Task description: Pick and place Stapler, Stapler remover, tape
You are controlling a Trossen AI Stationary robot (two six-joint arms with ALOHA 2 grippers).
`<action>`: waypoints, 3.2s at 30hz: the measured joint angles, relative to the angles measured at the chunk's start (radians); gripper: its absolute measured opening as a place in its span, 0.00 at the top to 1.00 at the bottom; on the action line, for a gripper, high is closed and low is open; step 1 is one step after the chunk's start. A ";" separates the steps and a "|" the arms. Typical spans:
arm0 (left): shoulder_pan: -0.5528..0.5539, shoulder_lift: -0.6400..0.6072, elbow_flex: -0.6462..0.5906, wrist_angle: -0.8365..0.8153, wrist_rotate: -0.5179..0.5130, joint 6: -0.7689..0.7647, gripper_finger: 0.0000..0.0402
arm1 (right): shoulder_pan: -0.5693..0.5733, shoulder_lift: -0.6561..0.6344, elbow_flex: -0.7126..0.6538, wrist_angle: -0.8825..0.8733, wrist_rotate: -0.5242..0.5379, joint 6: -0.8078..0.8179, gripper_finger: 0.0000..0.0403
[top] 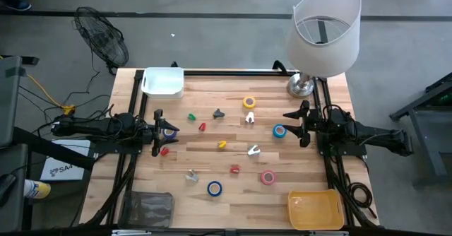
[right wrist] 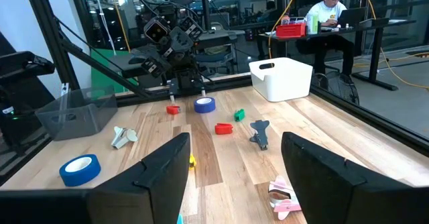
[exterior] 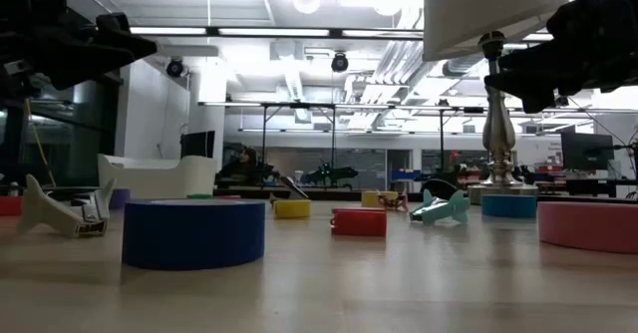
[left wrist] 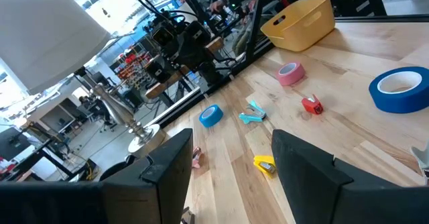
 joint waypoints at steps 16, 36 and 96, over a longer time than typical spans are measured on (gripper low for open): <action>0.000 0.000 0.000 0.000 0.000 0.000 0.50 | 0.000 0.000 0.000 0.000 0.000 0.000 0.44; 0.000 0.000 0.000 0.000 0.000 0.000 0.50 | 0.000 0.000 0.000 0.001 0.075 0.055 0.44; 0.000 0.000 0.000 0.000 0.000 0.000 0.50 | 0.000 1.009 0.495 -0.682 0.113 1.108 0.44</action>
